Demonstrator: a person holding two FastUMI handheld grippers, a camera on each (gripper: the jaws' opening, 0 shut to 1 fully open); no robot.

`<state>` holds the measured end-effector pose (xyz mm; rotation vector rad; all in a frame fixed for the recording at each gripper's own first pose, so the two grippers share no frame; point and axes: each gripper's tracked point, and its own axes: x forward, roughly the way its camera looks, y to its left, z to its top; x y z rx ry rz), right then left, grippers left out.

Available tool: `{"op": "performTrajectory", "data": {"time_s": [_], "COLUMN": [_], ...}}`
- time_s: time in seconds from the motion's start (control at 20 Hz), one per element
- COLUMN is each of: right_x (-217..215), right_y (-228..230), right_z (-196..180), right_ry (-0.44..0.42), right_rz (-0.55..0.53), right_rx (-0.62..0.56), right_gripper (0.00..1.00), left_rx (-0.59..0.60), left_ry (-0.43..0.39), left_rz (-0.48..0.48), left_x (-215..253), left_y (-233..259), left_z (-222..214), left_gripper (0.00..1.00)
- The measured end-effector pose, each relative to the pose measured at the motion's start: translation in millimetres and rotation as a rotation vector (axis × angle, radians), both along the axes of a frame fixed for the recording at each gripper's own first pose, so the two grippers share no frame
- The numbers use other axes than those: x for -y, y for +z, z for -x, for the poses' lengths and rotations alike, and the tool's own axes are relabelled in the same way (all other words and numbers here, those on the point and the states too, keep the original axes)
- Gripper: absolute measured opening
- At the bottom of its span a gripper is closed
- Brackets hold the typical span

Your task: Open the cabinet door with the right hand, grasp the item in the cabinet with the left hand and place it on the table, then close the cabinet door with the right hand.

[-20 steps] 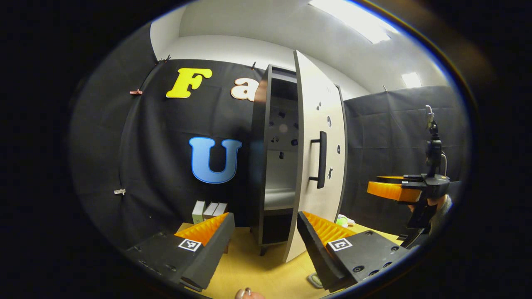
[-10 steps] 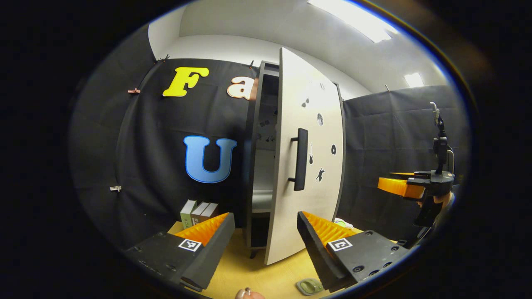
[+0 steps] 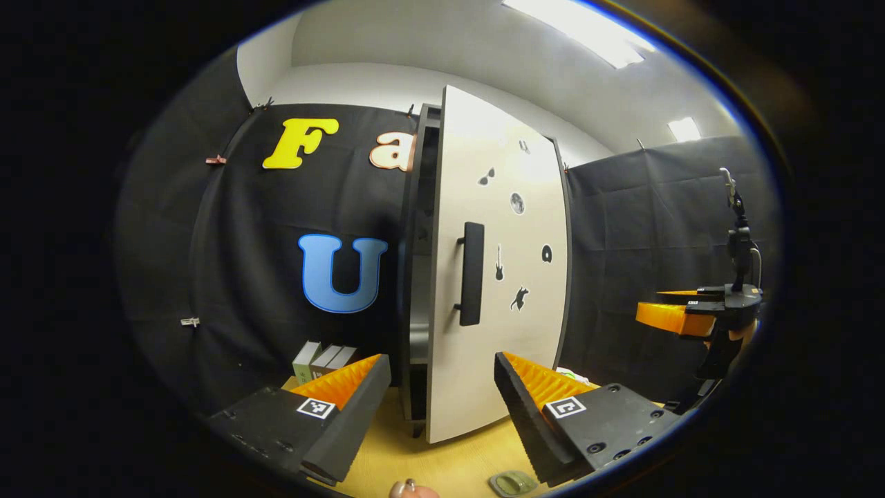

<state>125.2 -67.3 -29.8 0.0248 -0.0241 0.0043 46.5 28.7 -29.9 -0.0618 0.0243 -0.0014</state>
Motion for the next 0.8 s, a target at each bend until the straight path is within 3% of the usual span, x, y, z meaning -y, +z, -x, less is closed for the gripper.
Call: {"op": "performTrajectory", "data": {"time_s": [0.8], "right_x": [-0.9], "right_y": [-3.8], "right_z": [6.0], "right_ry": [0.015], "right_rz": [-0.031], "right_rx": [-0.019], "right_gripper": [0.98], "left_rx": [0.003], "left_ry": [-0.005], "left_rz": [0.023], "left_x": [-2.2], "left_y": [4.0], "left_z": [2.8], "left_gripper": [0.94]}}
